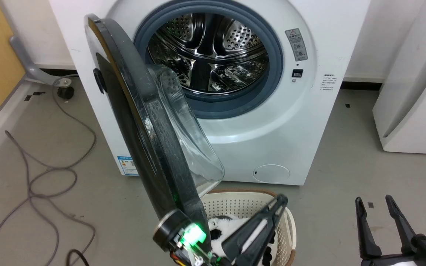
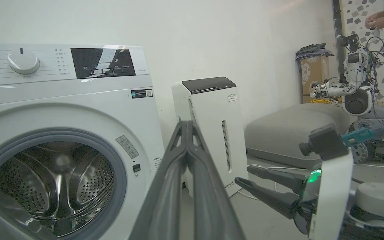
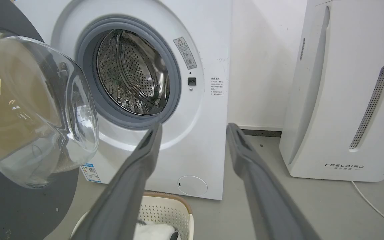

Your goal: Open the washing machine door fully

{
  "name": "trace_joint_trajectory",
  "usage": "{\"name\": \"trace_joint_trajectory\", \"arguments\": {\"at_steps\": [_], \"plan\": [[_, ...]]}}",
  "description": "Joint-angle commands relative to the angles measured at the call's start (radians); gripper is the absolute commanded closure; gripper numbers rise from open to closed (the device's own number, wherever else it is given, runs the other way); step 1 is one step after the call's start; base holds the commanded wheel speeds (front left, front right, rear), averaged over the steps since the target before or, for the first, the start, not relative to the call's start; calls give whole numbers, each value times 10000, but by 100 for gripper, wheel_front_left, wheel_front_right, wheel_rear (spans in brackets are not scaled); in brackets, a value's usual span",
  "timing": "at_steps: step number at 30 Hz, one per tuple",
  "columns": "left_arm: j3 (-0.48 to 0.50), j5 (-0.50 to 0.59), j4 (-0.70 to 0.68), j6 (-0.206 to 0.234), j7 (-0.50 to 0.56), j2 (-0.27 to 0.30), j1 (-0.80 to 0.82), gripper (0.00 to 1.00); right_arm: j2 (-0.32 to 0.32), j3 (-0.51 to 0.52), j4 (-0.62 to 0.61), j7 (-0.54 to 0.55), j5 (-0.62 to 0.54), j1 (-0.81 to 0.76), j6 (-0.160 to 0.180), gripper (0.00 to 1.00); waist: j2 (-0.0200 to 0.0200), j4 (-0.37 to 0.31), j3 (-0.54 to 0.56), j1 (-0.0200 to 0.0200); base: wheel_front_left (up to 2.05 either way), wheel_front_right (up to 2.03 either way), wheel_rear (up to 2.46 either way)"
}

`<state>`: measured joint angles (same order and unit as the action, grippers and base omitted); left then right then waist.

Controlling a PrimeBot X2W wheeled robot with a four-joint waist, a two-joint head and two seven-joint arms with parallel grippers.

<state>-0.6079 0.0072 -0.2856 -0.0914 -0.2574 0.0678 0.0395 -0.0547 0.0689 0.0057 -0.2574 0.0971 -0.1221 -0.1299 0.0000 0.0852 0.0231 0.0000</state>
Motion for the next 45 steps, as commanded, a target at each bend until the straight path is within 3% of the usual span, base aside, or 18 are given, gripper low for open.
{"name": "trace_joint_trajectory", "arguments": {"at_steps": [1, 9, 18, 25, 45], "plan": [[-102, 9, 124, -30, -44, 90, -163, 100, 45, 26, -32, -43, -22, -132, -8, 0, 0, 43, -27, 0, 0, 0, 0], [-157, -113, 1004, 118, -44, 275, -518, 100, 45, 37, 32, -43, -76, -96, -8, 0, 0, 194, -149, 0, 0, 0, 0], [547, -391, 2167, 615, -44, 467, -773, 100, 45, 81, 103, -43, -84, -96, -8, 0, 0, 406, -190, 0, 0, 0, 0], [898, -511, 2648, 751, -44, 609, -813, 100, 45, 112, 119, -43, -69, -82, -8, 0, 0, 705, -177, 0, 0, 0, 0], [1087, -538, 2352, 904, -44, 940, -1146, 100, 45, 52, 184, -44, 178, -168, -8, 0, 0, 2571, -149, 0, 0, 0, 0]]}}
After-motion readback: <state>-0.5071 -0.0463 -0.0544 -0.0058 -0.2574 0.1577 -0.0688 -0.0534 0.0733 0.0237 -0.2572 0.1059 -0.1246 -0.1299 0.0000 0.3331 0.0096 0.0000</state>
